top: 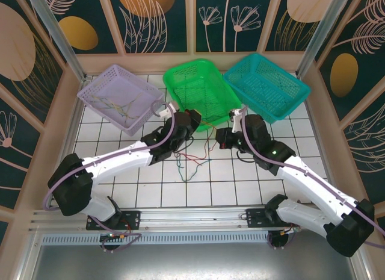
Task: Untangle the cables
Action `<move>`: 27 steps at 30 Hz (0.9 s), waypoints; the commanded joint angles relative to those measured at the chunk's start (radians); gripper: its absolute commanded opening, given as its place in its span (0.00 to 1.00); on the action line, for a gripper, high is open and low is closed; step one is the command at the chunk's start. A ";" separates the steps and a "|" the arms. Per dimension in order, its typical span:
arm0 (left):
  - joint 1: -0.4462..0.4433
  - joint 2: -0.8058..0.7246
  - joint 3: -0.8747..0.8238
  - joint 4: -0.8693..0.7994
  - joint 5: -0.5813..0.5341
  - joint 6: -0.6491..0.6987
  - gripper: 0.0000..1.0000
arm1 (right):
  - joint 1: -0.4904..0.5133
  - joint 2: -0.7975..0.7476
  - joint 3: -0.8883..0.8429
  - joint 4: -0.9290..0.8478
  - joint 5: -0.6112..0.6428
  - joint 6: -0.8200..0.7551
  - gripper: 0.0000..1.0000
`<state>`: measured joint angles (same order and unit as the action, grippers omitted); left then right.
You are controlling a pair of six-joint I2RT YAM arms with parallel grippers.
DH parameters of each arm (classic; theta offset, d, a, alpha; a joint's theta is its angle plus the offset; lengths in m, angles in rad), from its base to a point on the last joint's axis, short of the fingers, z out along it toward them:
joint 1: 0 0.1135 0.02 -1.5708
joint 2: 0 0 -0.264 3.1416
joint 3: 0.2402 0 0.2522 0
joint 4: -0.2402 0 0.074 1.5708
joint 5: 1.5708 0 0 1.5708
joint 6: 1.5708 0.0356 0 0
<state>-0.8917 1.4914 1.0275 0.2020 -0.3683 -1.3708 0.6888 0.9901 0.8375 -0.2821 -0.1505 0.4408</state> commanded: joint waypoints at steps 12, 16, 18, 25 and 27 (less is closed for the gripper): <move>0.127 -0.010 0.225 -0.025 0.199 0.535 0.00 | 0.144 0.172 0.095 -0.178 -0.141 -0.241 0.00; 0.130 0.005 0.266 -0.013 0.227 0.614 0.00 | 0.154 0.183 0.091 -0.170 -0.160 -0.246 0.00; 0.130 0.003 0.267 -0.005 0.228 0.644 0.00 | 0.146 0.179 0.103 -0.178 -0.134 -0.245 0.00; 0.132 -0.048 0.281 -0.106 0.185 0.615 0.74 | -0.069 0.140 0.185 -0.221 -0.029 -0.168 0.00; 0.132 -0.076 0.284 -0.174 0.123 0.599 0.83 | -0.133 0.140 0.226 -0.239 -0.009 -0.163 0.00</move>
<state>-0.7601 1.4742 1.2762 0.0662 -0.1566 -0.7712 0.6281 1.1568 0.9794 -0.4541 -0.1905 0.2501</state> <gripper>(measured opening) 0.806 0.048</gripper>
